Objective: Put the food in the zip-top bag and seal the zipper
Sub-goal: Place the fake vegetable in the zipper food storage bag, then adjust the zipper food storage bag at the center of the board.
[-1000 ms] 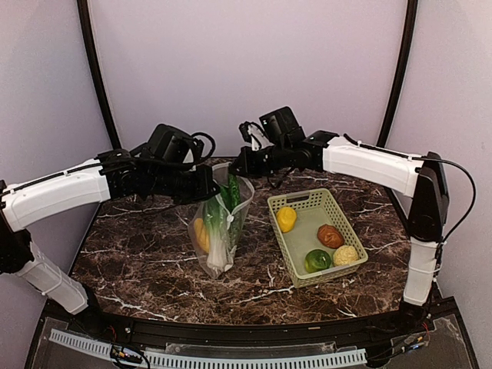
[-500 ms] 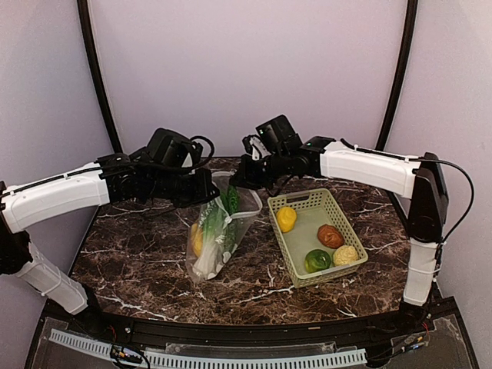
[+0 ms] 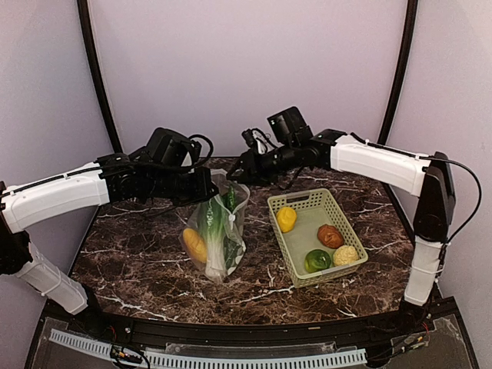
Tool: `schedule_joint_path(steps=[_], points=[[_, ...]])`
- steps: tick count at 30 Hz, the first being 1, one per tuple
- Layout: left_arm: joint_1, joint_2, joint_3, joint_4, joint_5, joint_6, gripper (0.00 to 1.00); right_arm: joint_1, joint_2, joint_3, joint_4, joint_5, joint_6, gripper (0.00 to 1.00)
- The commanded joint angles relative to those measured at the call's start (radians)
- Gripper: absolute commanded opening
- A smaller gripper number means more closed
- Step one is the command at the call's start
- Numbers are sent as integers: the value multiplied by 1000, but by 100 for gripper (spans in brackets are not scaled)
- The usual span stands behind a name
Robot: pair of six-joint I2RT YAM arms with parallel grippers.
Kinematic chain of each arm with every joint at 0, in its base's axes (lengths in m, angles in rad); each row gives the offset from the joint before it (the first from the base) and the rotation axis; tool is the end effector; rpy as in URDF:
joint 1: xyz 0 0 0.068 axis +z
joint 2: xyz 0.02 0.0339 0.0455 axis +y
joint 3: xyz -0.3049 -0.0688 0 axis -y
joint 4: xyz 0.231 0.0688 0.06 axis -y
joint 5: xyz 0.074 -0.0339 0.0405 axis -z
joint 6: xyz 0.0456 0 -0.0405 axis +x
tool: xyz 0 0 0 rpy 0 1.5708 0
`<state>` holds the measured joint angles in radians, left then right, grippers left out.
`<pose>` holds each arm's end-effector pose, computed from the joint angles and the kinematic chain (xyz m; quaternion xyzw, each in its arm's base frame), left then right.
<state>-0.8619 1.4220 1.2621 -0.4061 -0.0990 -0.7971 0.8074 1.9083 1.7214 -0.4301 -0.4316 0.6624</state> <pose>0.2073 -0.2348 0.3735 0.0045 0.8757 -0.3255 0.3567 0.2996 0.3406 0.3505 -0.1609 0.8584 0.4418 0.2051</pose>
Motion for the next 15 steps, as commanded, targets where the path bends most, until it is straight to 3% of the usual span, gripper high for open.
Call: schedule_joint_path(steps=[1,2,3,4,8,12,15], points=[[0,-44,-6,-8,-8,23,1,-130,-86,-16,93,-200,-168,44],[0,-46,-7,-10,-4,26,1,-166,-88,-38,135,-270,-187,51],[0,-49,-7,-11,2,34,1,-202,-89,-60,183,-345,-191,69],[0,-50,-7,-13,4,38,1,-232,-89,-83,214,-380,-184,95],[0,-61,-8,-10,18,64,1,-269,-70,-75,118,-279,-318,99],[0,-65,-2,11,72,123,1,-252,-14,-26,7,-375,-512,99],[0,-60,17,21,136,170,1,-252,25,6,-41,-459,-543,98]])
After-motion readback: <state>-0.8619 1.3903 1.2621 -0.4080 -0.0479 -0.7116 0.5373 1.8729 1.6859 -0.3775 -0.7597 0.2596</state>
